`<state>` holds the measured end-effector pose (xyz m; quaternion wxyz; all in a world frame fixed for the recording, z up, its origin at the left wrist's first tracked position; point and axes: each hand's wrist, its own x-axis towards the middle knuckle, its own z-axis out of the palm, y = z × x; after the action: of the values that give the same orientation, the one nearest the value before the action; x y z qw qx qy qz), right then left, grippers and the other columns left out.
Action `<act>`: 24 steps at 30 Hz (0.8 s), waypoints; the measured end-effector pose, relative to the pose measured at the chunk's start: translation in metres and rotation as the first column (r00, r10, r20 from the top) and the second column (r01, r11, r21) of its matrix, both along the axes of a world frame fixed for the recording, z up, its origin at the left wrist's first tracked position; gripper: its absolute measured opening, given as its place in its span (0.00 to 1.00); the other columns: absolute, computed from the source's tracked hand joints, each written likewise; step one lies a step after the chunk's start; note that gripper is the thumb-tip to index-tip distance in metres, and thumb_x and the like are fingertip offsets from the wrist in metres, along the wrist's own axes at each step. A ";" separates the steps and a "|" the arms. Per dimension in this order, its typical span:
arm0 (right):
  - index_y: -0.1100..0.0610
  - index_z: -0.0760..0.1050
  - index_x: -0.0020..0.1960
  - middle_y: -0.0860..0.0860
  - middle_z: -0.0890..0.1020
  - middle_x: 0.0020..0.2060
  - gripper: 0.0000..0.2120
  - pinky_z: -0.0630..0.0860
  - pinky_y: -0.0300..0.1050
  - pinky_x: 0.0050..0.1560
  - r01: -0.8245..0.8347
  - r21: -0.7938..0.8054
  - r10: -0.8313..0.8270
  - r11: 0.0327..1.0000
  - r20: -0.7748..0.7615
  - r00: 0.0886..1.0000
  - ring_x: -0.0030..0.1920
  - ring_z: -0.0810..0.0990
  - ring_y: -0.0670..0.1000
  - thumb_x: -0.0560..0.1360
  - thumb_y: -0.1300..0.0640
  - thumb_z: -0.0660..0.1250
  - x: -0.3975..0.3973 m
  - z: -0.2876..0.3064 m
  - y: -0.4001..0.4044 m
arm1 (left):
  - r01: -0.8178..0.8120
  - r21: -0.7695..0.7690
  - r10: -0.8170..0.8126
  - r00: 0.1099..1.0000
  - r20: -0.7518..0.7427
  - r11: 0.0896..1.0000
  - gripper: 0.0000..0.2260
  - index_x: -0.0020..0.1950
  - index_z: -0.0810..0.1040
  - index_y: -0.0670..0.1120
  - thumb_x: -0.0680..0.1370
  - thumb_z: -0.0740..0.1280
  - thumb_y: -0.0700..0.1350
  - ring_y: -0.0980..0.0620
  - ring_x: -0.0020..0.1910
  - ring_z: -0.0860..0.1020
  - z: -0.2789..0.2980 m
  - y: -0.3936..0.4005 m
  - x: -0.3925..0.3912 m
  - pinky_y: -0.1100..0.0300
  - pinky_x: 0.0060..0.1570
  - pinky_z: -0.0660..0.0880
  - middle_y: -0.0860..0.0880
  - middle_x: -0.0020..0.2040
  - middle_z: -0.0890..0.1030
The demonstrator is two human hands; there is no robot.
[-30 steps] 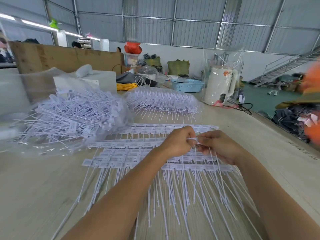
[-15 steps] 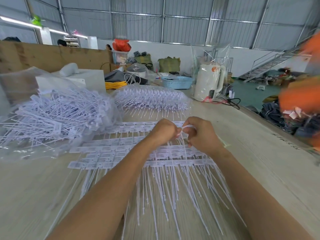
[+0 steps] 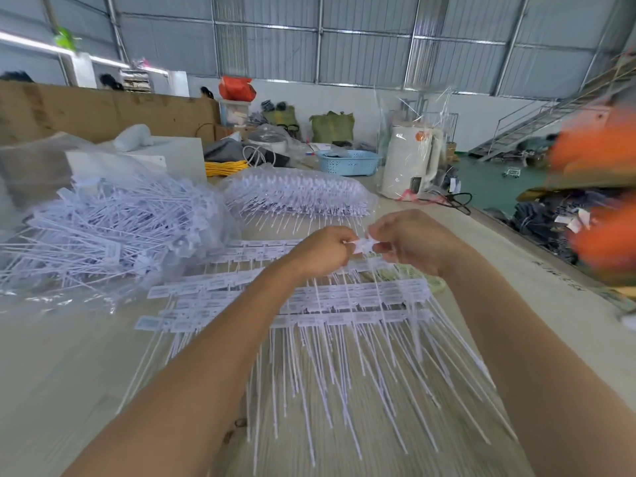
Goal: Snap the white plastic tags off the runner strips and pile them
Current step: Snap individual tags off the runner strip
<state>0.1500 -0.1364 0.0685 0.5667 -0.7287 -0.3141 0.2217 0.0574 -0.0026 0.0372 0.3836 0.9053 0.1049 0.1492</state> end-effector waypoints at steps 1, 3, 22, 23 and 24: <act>0.61 0.76 0.42 0.55 0.78 0.38 0.04 0.76 0.40 0.36 0.009 -0.050 -0.006 0.999 0.059 0.998 0.37 0.76 0.49 0.76 0.63 0.66 -0.003 -0.002 0.007 | -0.001 0.021 0.001 1.000 -0.010 1.000 0.14 0.36 0.72 0.52 0.80 0.59 0.40 0.53 0.32 0.71 0.004 0.000 0.000 0.58 0.38 0.66 0.50 0.35 0.75; 0.60 0.76 0.40 0.54 0.79 0.38 0.05 0.77 0.46 0.44 0.013 -0.082 -0.005 0.997 0.087 0.996 0.40 0.77 0.51 0.75 0.63 0.67 -0.007 -0.008 0.019 | -0.009 0.061 0.011 0.999 -0.037 0.998 0.12 0.36 0.73 0.49 0.78 0.60 0.39 0.52 0.34 0.71 0.010 0.002 -0.001 0.58 0.37 0.66 0.50 0.35 0.74; 0.60 0.75 0.47 0.55 0.77 0.35 0.02 0.76 0.41 0.29 -0.086 0.030 0.078 0.996 0.194 0.978 0.32 0.77 0.48 0.77 0.64 0.65 0.007 -0.045 0.029 | -0.086 0.177 0.082 0.996 0.030 0.980 0.14 0.36 0.71 0.51 0.81 0.59 0.50 0.49 0.34 0.73 -0.030 0.030 -0.001 0.55 0.38 0.69 0.49 0.33 0.76; 0.62 0.76 0.50 0.56 0.77 0.37 0.03 0.76 0.41 0.30 -0.107 0.020 0.102 0.994 0.193 0.976 0.35 0.77 0.49 0.78 0.64 0.64 0.007 -0.046 0.029 | -0.095 0.205 0.090 0.995 0.035 0.974 0.14 0.35 0.70 0.52 0.81 0.58 0.50 0.51 0.34 0.71 -0.031 0.030 0.000 0.56 0.37 0.66 0.51 0.33 0.73; 0.63 0.76 0.52 0.57 0.77 0.38 0.05 0.76 0.39 0.30 -0.129 0.021 0.122 0.991 0.191 0.974 0.35 0.76 0.49 0.78 0.64 0.63 0.007 -0.047 0.029 | -0.103 0.223 0.097 0.995 0.036 0.969 0.14 0.35 0.69 0.52 0.81 0.58 0.50 0.52 0.33 0.70 -0.031 0.030 0.002 0.57 0.36 0.65 0.52 0.32 0.72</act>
<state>0.1571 -0.1074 0.0219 0.5310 -0.7158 -0.4156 0.1815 0.0591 0.0272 0.0058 0.2719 0.9346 0.1282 0.1903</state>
